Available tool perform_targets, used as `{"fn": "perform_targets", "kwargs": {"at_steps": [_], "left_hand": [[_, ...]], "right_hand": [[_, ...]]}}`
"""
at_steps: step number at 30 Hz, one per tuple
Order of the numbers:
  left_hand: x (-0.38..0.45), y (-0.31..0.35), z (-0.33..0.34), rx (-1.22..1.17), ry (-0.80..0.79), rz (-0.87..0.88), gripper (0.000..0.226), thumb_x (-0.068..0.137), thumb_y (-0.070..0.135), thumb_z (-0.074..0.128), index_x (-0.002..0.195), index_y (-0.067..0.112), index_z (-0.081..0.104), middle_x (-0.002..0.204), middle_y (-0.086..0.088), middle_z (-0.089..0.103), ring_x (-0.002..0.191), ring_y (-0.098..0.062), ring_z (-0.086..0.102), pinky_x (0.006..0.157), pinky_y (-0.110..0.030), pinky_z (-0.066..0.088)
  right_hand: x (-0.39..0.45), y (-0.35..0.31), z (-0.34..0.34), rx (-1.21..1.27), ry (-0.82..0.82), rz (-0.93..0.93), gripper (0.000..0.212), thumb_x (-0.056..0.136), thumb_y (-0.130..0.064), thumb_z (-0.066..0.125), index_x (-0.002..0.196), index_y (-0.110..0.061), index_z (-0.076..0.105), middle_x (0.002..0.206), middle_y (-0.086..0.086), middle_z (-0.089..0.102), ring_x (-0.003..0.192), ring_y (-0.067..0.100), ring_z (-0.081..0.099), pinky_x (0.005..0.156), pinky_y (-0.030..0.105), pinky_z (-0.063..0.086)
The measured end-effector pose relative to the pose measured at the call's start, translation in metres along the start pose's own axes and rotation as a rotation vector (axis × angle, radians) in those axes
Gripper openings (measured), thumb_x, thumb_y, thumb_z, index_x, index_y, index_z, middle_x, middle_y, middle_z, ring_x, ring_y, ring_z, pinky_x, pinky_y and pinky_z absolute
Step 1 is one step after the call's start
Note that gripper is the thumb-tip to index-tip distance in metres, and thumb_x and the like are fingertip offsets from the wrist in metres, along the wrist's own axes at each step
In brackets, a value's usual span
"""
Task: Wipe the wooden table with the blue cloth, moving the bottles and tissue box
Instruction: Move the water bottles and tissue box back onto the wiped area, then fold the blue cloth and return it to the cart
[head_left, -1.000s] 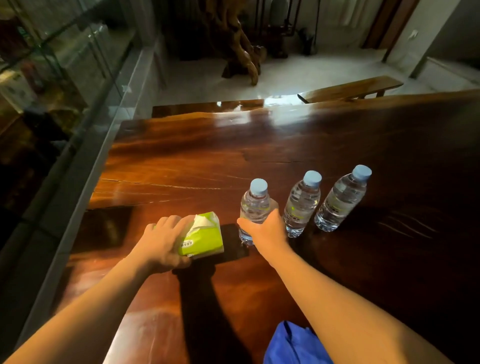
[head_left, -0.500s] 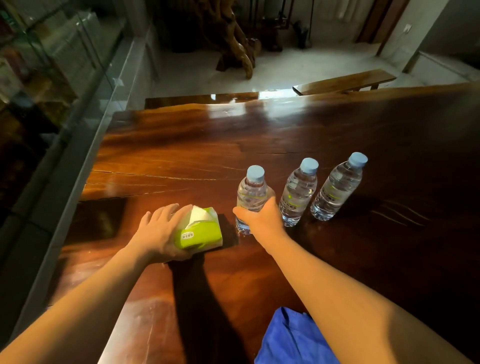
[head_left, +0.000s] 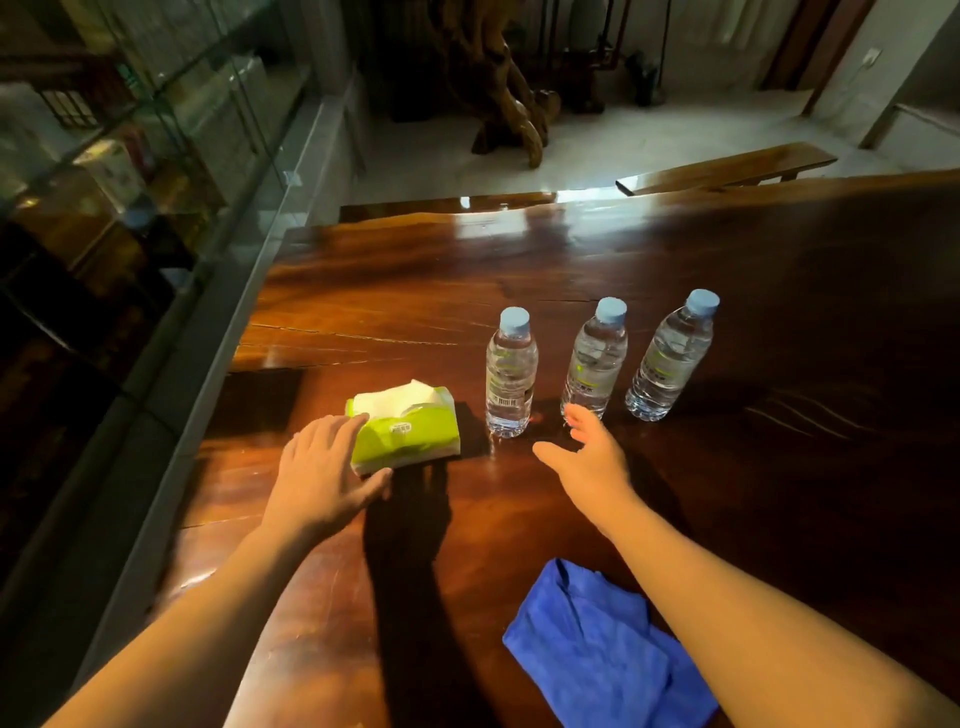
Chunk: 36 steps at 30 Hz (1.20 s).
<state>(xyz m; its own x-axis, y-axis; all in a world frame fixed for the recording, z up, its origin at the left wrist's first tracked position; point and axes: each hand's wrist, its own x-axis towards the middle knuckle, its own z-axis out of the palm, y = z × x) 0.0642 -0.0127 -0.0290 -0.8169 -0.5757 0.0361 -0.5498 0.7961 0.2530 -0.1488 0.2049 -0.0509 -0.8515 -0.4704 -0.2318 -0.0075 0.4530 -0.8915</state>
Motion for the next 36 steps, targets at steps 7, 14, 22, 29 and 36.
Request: {"fn": "perform_targets", "kwargs": {"at_steps": [7,14,22,29,36], "left_hand": [[-0.083,0.062,0.019,-0.149,-0.007,-0.153,0.044,0.085,0.031,0.067,0.125,0.014,0.060,0.126,-0.010,0.061,0.122,-0.029,0.051,0.103,-0.039,0.040],[-0.140,0.144,0.059,-0.329,-0.217,-0.307,0.057,0.086,0.041,0.063,0.135,0.019,0.047,0.135,-0.008,0.053,0.125,-0.024,0.051,0.102,-0.032,0.041],[-0.142,0.178,0.093,-0.372,-0.329,-0.361,0.067,0.083,0.043,0.065,0.140,0.018,0.040,0.141,-0.009,0.050,0.130,-0.029,0.046,0.105,-0.037,0.039],[-0.122,0.182,0.104,-0.358,-0.304,-0.367,0.077,0.078,0.044,0.072,0.141,0.012,0.041,0.139,-0.014,0.051,0.129,-0.033,0.046,0.106,-0.041,0.040],[-0.117,0.184,0.095,-0.587,-0.298,-0.332,0.043,0.072,0.032,0.078,0.108,0.012,0.066,0.105,-0.010,0.072,0.099,-0.031,0.065,0.085,-0.049,0.053]], "right_hand": [[-0.066,0.036,-0.045,-0.104,-0.106,-0.027,0.040,0.080,-0.027,0.072,0.118,-0.023,0.062,0.111,-0.004,0.063,0.104,0.014,0.060,0.083,0.028,0.046],[-0.115,0.070,-0.077,-0.315,-0.128,0.016,0.039,0.083,-0.025,0.066,0.121,-0.018,0.062,0.118,0.004,0.065,0.104,0.021,0.061,0.087,0.030,0.048],[-0.136,0.101,-0.088,-0.397,-0.095,0.199,0.045,0.079,-0.026,0.065,0.122,-0.016,0.060,0.117,0.009,0.067,0.110,0.028,0.060,0.087,0.031,0.046],[-0.137,0.109,-0.077,-0.500,-0.154,0.205,0.062,0.076,-0.039,0.071,0.129,-0.012,0.054,0.128,0.013,0.054,0.116,0.032,0.055,0.088,0.033,0.044],[-0.136,0.106,-0.074,-0.526,-0.160,0.157,0.042,0.079,-0.031,0.068,0.119,-0.029,0.059,0.116,0.004,0.052,0.097,0.026,0.057,0.072,0.028,0.042]]}}
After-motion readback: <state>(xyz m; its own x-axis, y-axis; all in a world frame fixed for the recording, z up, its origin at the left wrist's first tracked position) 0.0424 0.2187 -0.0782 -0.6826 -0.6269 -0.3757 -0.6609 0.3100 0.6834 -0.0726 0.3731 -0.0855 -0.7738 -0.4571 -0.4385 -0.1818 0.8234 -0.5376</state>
